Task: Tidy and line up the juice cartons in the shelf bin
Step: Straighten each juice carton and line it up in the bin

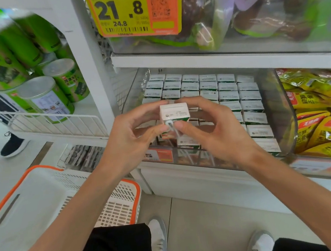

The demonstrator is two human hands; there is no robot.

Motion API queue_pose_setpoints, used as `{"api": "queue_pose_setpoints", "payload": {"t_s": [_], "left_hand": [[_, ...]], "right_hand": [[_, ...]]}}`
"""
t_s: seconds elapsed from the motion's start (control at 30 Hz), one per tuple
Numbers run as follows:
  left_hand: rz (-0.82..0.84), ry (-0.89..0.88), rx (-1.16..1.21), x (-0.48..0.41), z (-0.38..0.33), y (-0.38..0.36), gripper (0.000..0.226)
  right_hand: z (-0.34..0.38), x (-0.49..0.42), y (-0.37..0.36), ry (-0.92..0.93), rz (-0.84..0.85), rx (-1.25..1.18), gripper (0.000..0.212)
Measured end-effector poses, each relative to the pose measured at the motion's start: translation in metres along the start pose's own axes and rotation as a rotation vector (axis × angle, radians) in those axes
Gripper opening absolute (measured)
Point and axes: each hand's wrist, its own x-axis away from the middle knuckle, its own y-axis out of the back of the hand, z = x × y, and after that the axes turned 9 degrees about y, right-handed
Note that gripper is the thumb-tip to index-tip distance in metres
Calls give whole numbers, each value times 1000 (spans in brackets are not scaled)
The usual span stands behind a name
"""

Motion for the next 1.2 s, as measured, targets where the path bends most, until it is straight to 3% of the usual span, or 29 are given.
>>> {"api": "queue_pose_setpoints", "payload": {"t_s": [0.37,0.57,0.7,0.87,1.2], "left_hand": [[-3,-35,-149,-2,7,15,59],[27,7,-369,0,15,26,74],[89,27,-459,0,18,24,66],[130,29,-551,-2,20,18,55],[279,76,-515,-35,9,-3,40]], "right_hand": [[-1,-6,-14,8,-51,-6,42],[-9,-2,-21,63,57,140,36],[-13,-3,-21,79,141,382,34],[-14,-6,-16,43,272,490,22],[-9,-7,39,-36,429,676,37]]}}
